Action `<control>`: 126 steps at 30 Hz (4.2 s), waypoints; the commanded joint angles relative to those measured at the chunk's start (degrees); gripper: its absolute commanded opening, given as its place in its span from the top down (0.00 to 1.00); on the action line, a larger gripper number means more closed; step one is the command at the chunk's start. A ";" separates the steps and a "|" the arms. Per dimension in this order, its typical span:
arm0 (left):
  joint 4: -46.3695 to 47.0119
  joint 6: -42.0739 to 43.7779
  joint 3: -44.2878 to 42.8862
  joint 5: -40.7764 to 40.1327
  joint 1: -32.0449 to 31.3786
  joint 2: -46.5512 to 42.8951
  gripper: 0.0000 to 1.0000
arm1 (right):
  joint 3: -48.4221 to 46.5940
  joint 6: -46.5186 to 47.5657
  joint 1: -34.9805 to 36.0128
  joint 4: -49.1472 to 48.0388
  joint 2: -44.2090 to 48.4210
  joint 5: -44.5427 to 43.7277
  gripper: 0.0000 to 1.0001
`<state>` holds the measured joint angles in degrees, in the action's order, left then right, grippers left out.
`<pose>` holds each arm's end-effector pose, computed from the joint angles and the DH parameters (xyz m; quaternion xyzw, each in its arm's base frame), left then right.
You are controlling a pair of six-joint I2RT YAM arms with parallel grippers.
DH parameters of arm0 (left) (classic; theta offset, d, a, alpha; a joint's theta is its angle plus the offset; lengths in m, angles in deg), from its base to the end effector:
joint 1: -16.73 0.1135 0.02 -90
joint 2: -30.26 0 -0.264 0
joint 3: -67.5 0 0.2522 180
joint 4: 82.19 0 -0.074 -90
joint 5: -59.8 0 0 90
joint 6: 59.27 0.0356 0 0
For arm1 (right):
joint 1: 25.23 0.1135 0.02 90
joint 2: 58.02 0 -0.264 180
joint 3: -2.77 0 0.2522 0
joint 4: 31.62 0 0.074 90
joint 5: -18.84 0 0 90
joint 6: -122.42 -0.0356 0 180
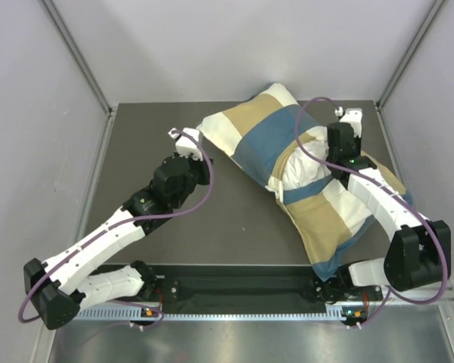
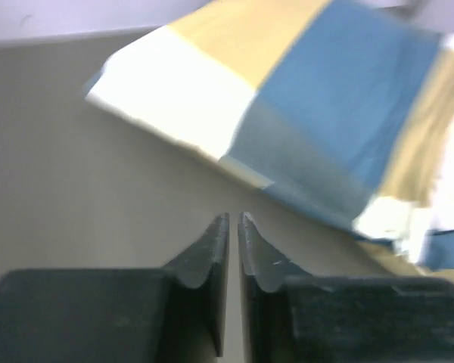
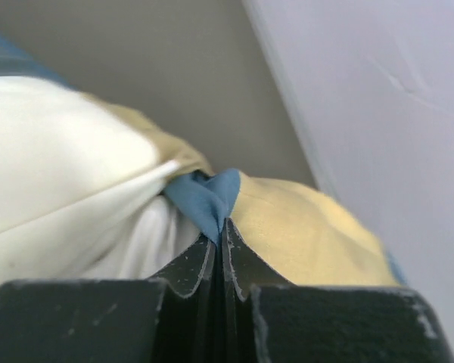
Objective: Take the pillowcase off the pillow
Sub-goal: Pull out the pillow
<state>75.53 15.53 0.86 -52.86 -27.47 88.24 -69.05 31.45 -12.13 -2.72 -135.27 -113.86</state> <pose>0.1767 -0.1527 0.3501 0.0754 0.7765 -0.1662 0.6031 0.2933 0.0435 0.2906 0.0820 0.8370 -0.2663 0.4710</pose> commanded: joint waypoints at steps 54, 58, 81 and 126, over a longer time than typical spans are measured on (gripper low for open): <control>17.03 -0.18 -24.03 4.82 -0.90 49.00 1.00 | 20.09 -29.52 25.13 11.20 29.35 11.44 1.00; 18.71 -1.76 -21.74 3.15 2.54 43.20 1.00 | 22.02 -34.08 25.04 15.71 30.05 8.07 1.00; 18.89 -3.61 -32.88 2.35 20.73 38.96 1.00 | 16.06 -41.30 29.60 34.68 24.79 13.42 1.00; 25.82 -3.88 -23.47 26.95 30.07 34.24 1.00 | 23.96 -69.61 67.60 -1.32 -9.84 29.07 1.00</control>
<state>56.74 8.12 -29.63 -5.54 -5.42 128.10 -50.78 -45.18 49.90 -19.42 -137.46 -118.28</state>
